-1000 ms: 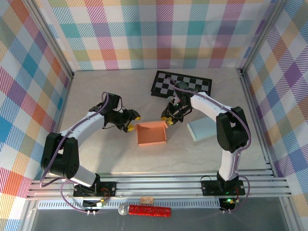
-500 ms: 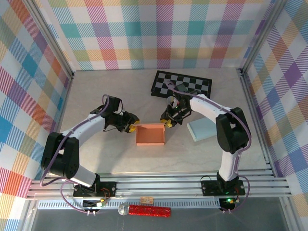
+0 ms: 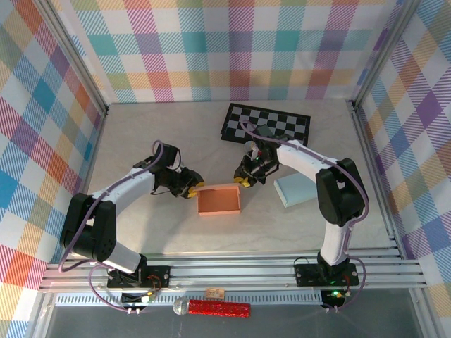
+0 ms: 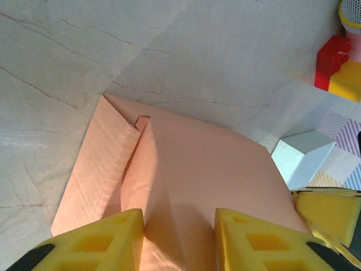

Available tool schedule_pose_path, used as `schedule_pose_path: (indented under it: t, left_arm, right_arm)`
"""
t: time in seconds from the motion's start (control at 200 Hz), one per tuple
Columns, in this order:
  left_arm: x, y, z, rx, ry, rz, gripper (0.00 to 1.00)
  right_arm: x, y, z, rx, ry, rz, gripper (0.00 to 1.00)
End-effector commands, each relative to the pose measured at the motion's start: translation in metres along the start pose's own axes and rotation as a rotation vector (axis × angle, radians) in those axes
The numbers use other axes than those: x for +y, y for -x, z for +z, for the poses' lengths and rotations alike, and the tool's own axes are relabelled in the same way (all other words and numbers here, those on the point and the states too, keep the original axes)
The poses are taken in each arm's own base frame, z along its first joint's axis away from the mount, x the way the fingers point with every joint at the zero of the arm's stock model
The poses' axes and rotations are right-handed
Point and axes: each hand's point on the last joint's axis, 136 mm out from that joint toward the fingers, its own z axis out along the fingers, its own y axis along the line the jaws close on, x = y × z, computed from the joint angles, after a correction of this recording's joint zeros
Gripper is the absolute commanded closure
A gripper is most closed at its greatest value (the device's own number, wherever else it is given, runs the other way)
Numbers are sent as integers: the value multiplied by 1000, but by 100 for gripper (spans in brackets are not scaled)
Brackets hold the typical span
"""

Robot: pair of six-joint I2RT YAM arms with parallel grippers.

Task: Fold the paper box

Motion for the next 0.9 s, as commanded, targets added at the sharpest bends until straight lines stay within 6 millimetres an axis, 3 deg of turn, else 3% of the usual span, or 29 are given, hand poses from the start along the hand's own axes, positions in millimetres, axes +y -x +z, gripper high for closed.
schedule_pose_path:
  t: [0.0, 0.315, 0.47, 0.625, 0.895]
  left_arm:
    - [8, -9, 2, 20, 35, 37, 65]
    - [5, -8, 4, 14, 28, 62, 65]
    - [-10, -3, -2, 2, 4, 67, 65]
    - [-23, 2, -7, -9, -5, 71, 65]
    - [-20, 2, -3, 2, 1, 64, 65]
  right_arm:
    - [3, -9, 1, 9, 13, -12, 79]
    - [16, -12, -2, 19, 74, 8, 76]
    - [25, -14, -6, 49, 78, 29, 71]
    - [20, -17, -6, 77, 35, 48, 69]
    - [5, -25, 0, 132, -17, 90, 63]
